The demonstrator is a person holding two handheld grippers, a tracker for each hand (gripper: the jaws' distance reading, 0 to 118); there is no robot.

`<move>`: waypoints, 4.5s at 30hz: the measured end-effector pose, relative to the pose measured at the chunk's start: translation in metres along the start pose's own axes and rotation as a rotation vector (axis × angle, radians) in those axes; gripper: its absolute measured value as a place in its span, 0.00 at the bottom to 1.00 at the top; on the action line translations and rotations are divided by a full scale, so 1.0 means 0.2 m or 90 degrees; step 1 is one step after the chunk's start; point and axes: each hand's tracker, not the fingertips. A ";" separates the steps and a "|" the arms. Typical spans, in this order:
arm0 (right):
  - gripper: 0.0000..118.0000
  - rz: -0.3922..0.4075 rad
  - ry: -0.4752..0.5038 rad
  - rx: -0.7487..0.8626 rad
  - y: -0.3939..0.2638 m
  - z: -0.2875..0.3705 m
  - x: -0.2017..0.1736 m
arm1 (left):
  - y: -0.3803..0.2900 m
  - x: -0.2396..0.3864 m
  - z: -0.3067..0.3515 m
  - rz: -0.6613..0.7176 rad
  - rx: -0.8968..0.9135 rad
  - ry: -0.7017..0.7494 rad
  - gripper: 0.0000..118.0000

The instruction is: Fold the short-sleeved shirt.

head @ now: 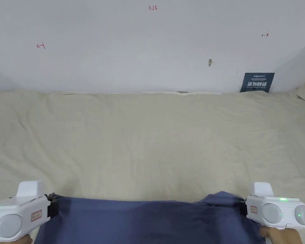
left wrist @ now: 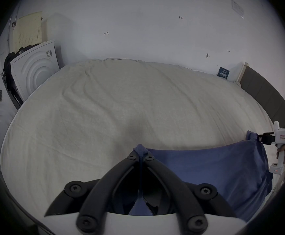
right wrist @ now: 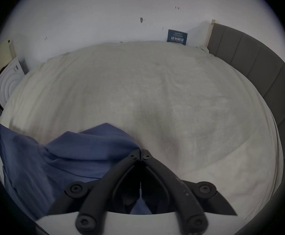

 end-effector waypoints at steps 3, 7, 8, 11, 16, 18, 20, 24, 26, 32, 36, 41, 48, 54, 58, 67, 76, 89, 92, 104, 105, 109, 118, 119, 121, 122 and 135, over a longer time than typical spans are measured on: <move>0.02 0.000 -0.001 0.054 -0.01 0.16 0.03 | -0.02 -0.01 0.05 0.005 0.006 0.004 0.03; 0.02 -0.007 0.035 0.112 -0.05 0.46 0.06 | -0.06 -0.02 0.18 0.028 0.022 0.006 0.03; 0.02 -0.009 0.039 0.130 -0.07 0.55 0.06 | -0.08 -0.03 0.22 0.032 0.026 0.009 0.03; 0.02 -0.010 0.058 0.164 -0.17 0.77 0.10 | -0.13 -0.07 0.34 0.050 0.040 0.009 0.03; 0.02 -0.027 0.087 0.192 -0.38 1.08 0.15 | -0.27 -0.13 0.57 0.078 0.050 0.002 0.03; 0.02 -0.036 0.098 0.194 -0.49 1.17 0.17 | -0.35 -0.15 0.65 0.083 0.048 -0.001 0.03; 0.02 -0.053 0.108 0.189 -0.60 1.21 0.21 | -0.44 -0.17 0.71 0.086 0.035 -0.004 0.03; 0.02 -0.070 0.114 0.159 -0.82 1.24 0.20 | -0.66 -0.18 0.77 0.078 -0.006 0.008 0.03; 0.02 -0.079 0.110 0.127 -0.93 1.21 0.20 | -0.78 -0.20 0.76 0.076 -0.029 0.012 0.03; 0.02 -0.103 0.081 0.037 -1.15 1.03 0.19 | -1.03 -0.17 0.69 0.055 -0.094 0.035 0.03; 0.02 -0.118 0.067 0.004 -1.22 0.94 0.19 | -1.10 -0.15 0.64 0.058 -0.120 0.051 0.03; 0.16 -0.118 0.056 0.006 -1.20 0.98 0.19 | -1.06 -0.12 0.67 0.043 -0.118 0.070 0.34; 0.95 -0.081 0.023 0.182 -0.92 1.31 0.09 | -0.80 0.00 0.94 0.055 0.057 0.048 0.98; 0.95 -0.056 0.038 0.348 -0.70 1.58 -0.05 | -0.54 0.21 1.18 0.022 0.250 0.031 0.98; 0.95 -0.029 0.031 0.435 -0.63 1.68 -0.13 | -0.45 0.35 1.28 0.013 0.350 0.033 0.98; 0.26 0.027 -0.008 0.515 -0.64 1.80 -0.32 | -0.49 0.52 1.33 -0.037 0.443 0.027 0.20; 0.02 0.032 -0.011 0.516 -0.63 1.75 -0.33 | -0.49 0.49 1.29 -0.050 0.398 0.002 0.00; 0.02 0.036 0.022 0.461 -0.62 1.66 -0.40 | -0.54 -0.15 0.96 0.201 0.054 -0.191 0.00; 0.02 0.047 0.023 0.447 -0.62 1.64 -0.45 | -0.62 -0.29 0.85 0.220 -0.015 -0.195 0.00; 0.02 0.068 0.021 0.396 -0.59 1.52 -0.56 | -0.85 -0.60 0.55 0.302 -0.158 -0.201 0.84; 0.02 0.070 0.021 0.393 -0.59 1.51 -0.57 | -0.86 -0.61 0.54 0.304 -0.155 -0.199 0.84; 0.02 0.070 0.023 0.379 -0.58 1.48 -0.59 | -0.89 -0.61 0.47 0.308 -0.166 -0.209 0.75; 0.02 0.064 0.013 0.374 -0.56 1.47 -0.54 | -0.93 -0.52 0.44 0.252 -0.173 -0.177 0.38; 0.02 0.063 0.012 0.373 -0.56 1.47 -0.54 | -0.93 -0.50 0.44 0.234 -0.169 -0.150 0.28; 0.02 0.057 0.012 0.373 -0.56 1.45 -0.49 | -0.95 -0.50 0.44 0.237 -0.163 -0.163 0.09; 0.02 0.055 0.013 0.373 -0.56 1.45 -0.48 | -0.94 -0.50 0.43 0.251 -0.164 -0.166 0.07; 0.02 0.042 0.019 0.400 -0.55 1.49 -0.37 | -0.75 -0.54 0.79 0.173 -0.059 -0.095 0.05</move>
